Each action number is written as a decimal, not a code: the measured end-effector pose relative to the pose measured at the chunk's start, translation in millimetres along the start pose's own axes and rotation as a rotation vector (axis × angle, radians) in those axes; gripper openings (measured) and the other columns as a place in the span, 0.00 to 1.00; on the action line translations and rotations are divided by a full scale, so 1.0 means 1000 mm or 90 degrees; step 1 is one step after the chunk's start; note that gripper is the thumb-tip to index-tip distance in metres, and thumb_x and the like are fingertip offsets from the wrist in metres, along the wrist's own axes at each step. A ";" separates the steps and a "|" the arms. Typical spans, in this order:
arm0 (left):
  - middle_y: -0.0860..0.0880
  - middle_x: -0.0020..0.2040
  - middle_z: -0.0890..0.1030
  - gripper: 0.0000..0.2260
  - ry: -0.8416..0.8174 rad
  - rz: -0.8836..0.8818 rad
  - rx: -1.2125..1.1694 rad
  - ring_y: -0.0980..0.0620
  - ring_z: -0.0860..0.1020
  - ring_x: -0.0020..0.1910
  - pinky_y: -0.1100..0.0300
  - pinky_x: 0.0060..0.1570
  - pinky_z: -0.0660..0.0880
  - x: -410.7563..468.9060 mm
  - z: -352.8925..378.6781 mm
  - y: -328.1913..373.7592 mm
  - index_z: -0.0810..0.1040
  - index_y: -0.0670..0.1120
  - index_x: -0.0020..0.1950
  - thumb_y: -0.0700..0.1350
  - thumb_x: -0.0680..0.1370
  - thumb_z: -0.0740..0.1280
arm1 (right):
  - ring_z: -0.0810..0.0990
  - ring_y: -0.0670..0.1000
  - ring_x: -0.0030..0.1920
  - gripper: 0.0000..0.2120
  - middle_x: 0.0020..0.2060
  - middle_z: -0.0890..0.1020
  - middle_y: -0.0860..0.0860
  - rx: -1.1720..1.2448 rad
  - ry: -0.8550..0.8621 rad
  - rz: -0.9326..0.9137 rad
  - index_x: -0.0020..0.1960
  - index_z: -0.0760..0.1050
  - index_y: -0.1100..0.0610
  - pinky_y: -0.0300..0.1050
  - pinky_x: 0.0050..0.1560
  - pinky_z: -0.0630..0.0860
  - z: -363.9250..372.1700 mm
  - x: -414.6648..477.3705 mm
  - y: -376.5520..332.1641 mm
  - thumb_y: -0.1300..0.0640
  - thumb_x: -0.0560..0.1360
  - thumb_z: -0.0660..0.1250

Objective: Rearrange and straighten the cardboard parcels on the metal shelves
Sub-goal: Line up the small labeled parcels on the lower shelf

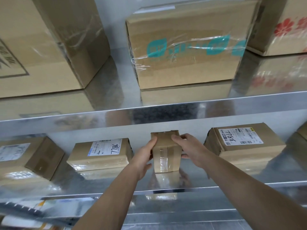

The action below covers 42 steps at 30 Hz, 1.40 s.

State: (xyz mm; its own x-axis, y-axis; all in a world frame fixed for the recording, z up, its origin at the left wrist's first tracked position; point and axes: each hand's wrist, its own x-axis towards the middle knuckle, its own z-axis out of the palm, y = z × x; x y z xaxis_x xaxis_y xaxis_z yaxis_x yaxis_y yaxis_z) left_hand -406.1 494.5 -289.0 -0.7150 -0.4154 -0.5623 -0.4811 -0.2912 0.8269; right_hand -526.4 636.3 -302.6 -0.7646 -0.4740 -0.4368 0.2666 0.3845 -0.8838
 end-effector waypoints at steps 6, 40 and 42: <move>0.50 0.69 0.77 0.25 0.060 -0.064 -0.063 0.46 0.73 0.69 0.48 0.68 0.67 -0.001 -0.005 -0.014 0.77 0.48 0.69 0.64 0.82 0.59 | 0.81 0.54 0.59 0.19 0.59 0.81 0.52 0.071 -0.021 0.011 0.61 0.74 0.53 0.58 0.64 0.78 -0.007 -0.004 0.003 0.41 0.78 0.70; 0.44 0.50 0.81 0.05 0.176 0.018 -0.101 0.50 0.79 0.44 0.49 0.56 0.79 0.012 -0.023 -0.023 0.73 0.45 0.49 0.45 0.84 0.64 | 0.78 0.52 0.48 0.12 0.48 0.79 0.51 0.062 0.187 -0.001 0.56 0.74 0.54 0.59 0.62 0.78 -0.010 0.011 0.023 0.46 0.83 0.64; 0.43 0.52 0.82 0.06 0.179 0.027 -0.083 0.48 0.80 0.47 0.46 0.61 0.78 0.016 -0.024 -0.025 0.73 0.45 0.50 0.47 0.82 0.65 | 0.81 0.55 0.49 0.10 0.49 0.82 0.53 0.068 0.176 -0.001 0.54 0.76 0.52 0.60 0.61 0.80 -0.008 0.012 0.025 0.47 0.84 0.62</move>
State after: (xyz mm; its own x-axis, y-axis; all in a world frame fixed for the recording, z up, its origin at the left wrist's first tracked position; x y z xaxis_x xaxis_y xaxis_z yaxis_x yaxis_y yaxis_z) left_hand -393.6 474.8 -318.8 -0.5558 -0.6462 -0.5230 -0.3720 -0.3692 0.8516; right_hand -534.2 646.8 -328.8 -0.8922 -0.2344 -0.3860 0.3144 0.2912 -0.9035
